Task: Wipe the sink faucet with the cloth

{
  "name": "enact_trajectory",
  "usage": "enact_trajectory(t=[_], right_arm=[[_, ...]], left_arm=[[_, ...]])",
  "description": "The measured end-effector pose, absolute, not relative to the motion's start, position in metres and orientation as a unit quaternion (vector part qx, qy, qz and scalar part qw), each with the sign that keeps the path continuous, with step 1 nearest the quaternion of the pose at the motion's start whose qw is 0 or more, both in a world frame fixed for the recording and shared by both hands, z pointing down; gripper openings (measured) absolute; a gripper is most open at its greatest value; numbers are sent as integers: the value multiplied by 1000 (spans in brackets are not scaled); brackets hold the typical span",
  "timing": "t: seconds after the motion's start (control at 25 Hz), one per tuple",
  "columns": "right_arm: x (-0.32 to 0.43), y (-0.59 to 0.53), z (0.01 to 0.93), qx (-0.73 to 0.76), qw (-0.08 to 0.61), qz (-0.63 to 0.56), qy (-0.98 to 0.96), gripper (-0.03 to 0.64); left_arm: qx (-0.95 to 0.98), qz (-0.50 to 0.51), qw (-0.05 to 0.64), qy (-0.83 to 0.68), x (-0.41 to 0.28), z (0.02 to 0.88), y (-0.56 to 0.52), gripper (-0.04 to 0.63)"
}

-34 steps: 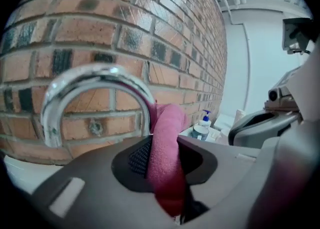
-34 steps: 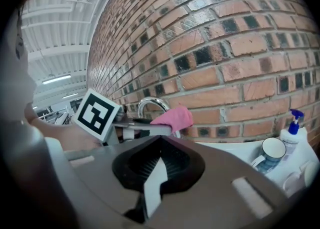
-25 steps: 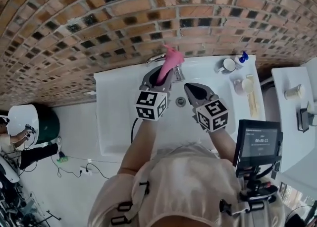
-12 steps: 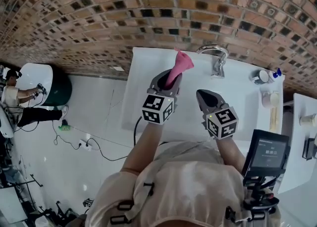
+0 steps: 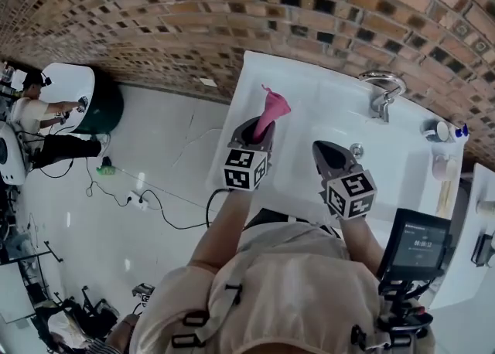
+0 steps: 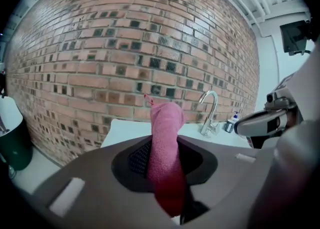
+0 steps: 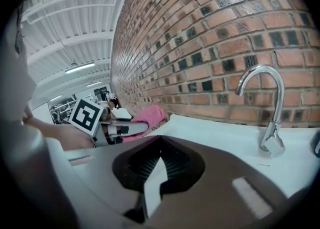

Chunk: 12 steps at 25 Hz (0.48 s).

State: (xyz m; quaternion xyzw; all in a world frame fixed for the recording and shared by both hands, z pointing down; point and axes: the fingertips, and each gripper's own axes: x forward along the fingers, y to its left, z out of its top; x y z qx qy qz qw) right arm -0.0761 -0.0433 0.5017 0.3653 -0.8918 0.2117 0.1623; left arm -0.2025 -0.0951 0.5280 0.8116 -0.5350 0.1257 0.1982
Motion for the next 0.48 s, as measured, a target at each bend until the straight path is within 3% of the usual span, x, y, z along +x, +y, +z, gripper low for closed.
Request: enact_trajectory(t=[0.48], right_arm=[[-77,-46,535,391,186,244,-868,-6]], left_arm=[[772,223,307,-510,-228,664,-77,97]])
